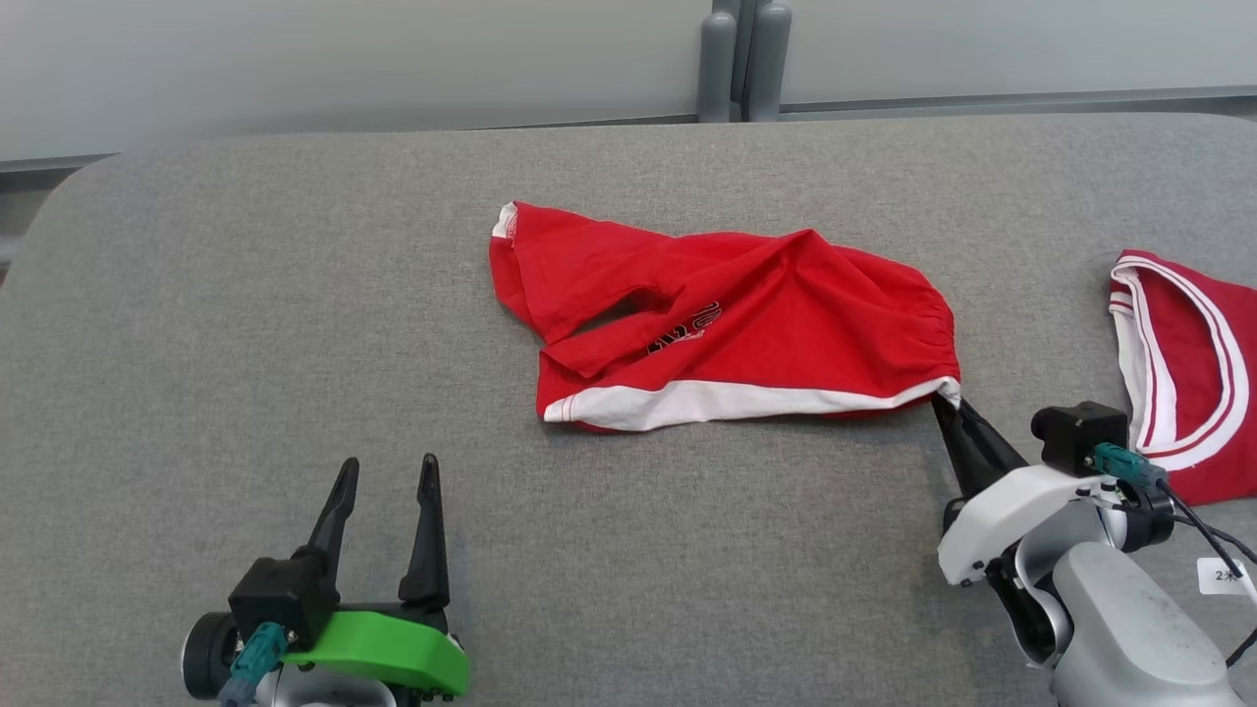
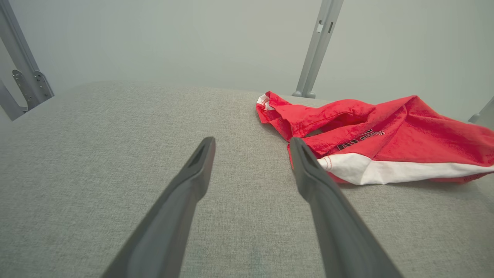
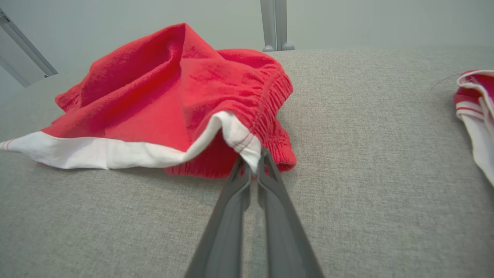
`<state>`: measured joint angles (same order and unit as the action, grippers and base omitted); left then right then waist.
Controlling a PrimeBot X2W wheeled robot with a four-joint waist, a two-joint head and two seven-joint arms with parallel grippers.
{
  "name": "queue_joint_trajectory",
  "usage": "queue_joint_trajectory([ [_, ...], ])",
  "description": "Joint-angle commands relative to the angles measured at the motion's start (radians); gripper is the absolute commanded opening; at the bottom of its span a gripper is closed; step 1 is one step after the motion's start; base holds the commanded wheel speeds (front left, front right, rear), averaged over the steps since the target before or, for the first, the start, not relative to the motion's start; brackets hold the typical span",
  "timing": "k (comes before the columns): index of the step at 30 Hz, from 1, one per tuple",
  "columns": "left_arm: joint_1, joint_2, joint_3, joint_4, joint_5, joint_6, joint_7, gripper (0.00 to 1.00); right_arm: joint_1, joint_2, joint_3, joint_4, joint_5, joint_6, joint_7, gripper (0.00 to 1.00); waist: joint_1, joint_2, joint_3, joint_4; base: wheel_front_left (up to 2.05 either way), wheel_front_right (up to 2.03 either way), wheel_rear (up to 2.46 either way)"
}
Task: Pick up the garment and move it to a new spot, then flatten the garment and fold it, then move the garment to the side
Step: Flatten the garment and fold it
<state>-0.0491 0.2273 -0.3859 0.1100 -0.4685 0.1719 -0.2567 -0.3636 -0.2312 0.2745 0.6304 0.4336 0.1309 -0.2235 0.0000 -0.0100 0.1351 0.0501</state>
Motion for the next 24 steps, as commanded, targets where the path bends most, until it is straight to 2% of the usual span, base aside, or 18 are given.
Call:
queue_joint_trajectory([
  [1, -0.018, 0.0, -0.003, 0.005, -0.006, -0.006, 0.001, 1.0, -0.01, -0.009, 0.003, -0.008, 0.005, 0.0, -0.012, 0.0, 0.0, 0.01, 0.0, -0.002, 0.0, 0.0, 0.0],
  [7, -0.056, -0.025, -0.037, 0.053, -0.022, -0.043, 0.023, 1.0, 0.012, -0.045, 0.011, -0.028, -0.038, 0.0, -0.017, 0.0, 0.0, 0.01, -0.001, -0.015, 0.0, 0.0, 0.0],
  [15, -0.148, -0.072, -0.125, 0.191, -0.037, -0.14, 0.088, 1.0, 0.02, -0.087, 0.01, -0.03, -0.099, 0.0, 0.013, 0.0, 0.0, 0.01, 0.01, -0.041, 0.0, 0.0, 0.0],
  [20, -0.221, -0.091, -0.158, 0.289, -0.017, -0.172, 0.094, 1.0, 0.01, -0.115, 0.018, 0.023, -0.177, 0.0, 0.036, 0.0, 0.0, 0.01, 0.018, -0.054, 0.0, 0.0, 0.0],
  [24, -0.257, -0.107, -0.175, 0.341, -0.02, -0.193, 0.087, 1.0, 0.0, -0.104, -0.002, 0.071, -0.195, 0.0, 0.036, 0.0, 0.0, 0.01, 0.021, -0.062, 0.0, 0.0, 0.0],
])
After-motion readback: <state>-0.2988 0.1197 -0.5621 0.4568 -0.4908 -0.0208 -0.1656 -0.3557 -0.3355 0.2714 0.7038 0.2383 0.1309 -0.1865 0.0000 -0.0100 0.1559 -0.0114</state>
